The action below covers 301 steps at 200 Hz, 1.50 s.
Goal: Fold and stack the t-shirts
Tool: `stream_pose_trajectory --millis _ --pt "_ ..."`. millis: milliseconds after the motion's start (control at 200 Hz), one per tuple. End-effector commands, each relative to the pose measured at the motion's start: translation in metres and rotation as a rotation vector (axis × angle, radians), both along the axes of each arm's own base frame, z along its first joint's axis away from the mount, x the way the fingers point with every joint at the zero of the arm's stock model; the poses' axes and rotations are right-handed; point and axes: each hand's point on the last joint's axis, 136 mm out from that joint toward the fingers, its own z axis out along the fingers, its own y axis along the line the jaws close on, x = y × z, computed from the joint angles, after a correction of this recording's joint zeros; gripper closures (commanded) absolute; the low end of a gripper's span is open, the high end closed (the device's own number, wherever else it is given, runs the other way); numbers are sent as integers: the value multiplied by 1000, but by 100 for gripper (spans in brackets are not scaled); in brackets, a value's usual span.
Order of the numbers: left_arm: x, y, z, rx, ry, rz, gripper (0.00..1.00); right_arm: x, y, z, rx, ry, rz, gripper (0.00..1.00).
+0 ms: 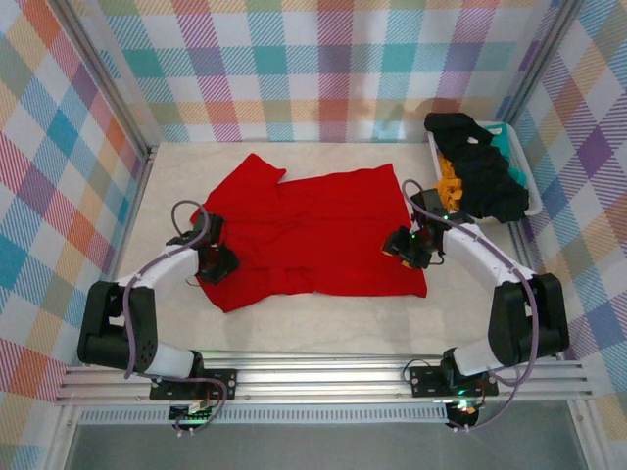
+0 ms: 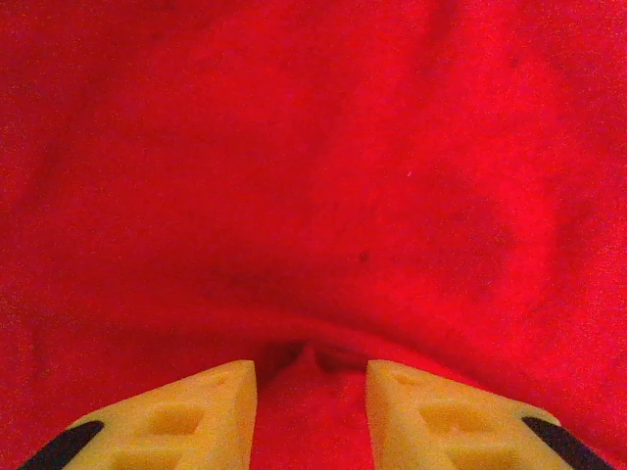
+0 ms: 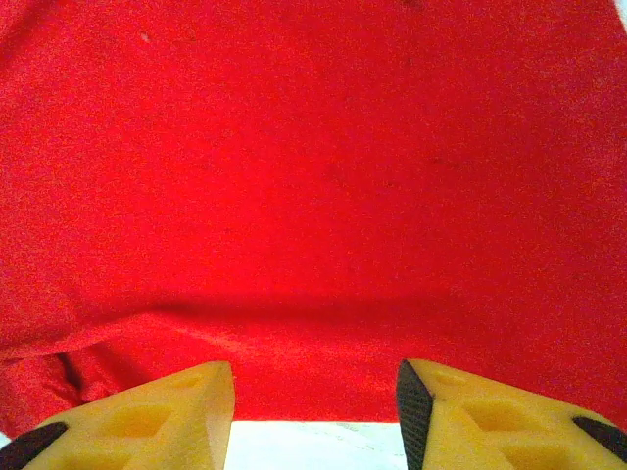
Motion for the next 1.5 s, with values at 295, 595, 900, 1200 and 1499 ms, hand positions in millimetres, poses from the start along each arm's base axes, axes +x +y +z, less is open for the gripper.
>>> stream_pose_trajectory --millis 295,595,900,1200,1499 --pt "14 -4 6 12 -104 -49 95 2 7 13 23 -30 29 51" --pt "-18 -9 12 -16 -86 -77 100 8 6 14 13 -33 21 51" --pt "-81 -70 65 -191 -162 -282 100 7 -2 5 -36 3 -3 51" --pt "-158 -39 43 -35 37 -141 100 17 -5 -17 -71 81 -60 52" --pt "-138 -31 44 103 25 -112 100 -40 -40 -25 -181 183 -213 44"
